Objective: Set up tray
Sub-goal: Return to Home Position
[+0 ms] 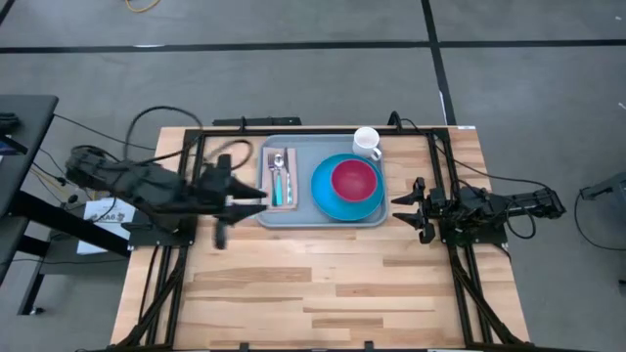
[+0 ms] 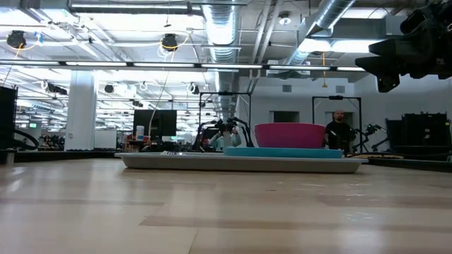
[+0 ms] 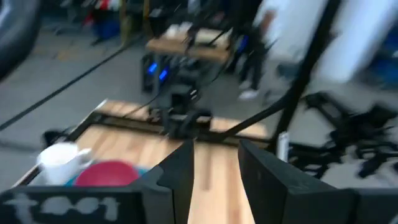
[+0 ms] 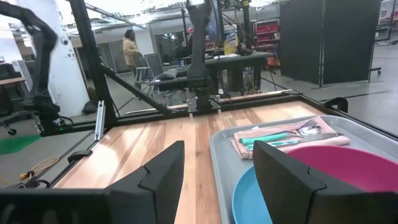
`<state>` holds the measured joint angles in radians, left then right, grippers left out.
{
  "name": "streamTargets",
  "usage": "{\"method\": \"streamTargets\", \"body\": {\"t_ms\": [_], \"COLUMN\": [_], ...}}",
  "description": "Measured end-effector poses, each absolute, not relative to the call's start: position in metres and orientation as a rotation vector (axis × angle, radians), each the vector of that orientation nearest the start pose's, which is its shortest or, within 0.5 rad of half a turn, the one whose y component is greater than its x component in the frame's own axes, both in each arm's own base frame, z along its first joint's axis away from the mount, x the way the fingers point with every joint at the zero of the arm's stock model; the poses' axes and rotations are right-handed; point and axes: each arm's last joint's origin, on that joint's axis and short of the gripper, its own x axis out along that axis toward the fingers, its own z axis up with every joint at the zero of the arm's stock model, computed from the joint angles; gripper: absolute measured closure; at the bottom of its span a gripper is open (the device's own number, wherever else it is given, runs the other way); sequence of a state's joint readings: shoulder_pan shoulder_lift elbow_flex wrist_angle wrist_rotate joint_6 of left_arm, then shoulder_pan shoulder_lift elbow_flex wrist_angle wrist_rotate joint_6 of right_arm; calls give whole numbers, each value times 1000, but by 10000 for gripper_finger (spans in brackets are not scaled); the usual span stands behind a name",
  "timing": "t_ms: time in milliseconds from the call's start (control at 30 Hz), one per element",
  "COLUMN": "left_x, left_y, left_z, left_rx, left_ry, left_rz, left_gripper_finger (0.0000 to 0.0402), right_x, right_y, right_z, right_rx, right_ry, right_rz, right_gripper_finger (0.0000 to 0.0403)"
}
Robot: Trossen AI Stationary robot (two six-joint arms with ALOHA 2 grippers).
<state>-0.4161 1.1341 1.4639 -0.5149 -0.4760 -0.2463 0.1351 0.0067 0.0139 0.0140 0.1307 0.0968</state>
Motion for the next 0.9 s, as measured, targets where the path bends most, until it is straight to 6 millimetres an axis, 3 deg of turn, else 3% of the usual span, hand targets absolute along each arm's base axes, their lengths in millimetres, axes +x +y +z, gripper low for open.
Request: {"method": "streamTargets", "body": {"t_ms": [200,467,900], "left_x": [150,105,67], "left_y": [-58,-41,-25], "left_z": [416,346,286], "left_rx": [-192,-238,-247], "left_ry": [-99,-357,-462], "left_rz": [-87,-218,-255], "left_gripper_finger": [290,290,290], "right_x": [97,97,97], "right_y": [9,9,9], "right_z": [169,169,169], "right_rx": [100,100,100], "right_ry": [-21,-21,-21], "right_rz": [6,5,5], "right_gripper_finger": [221,221,221]}}
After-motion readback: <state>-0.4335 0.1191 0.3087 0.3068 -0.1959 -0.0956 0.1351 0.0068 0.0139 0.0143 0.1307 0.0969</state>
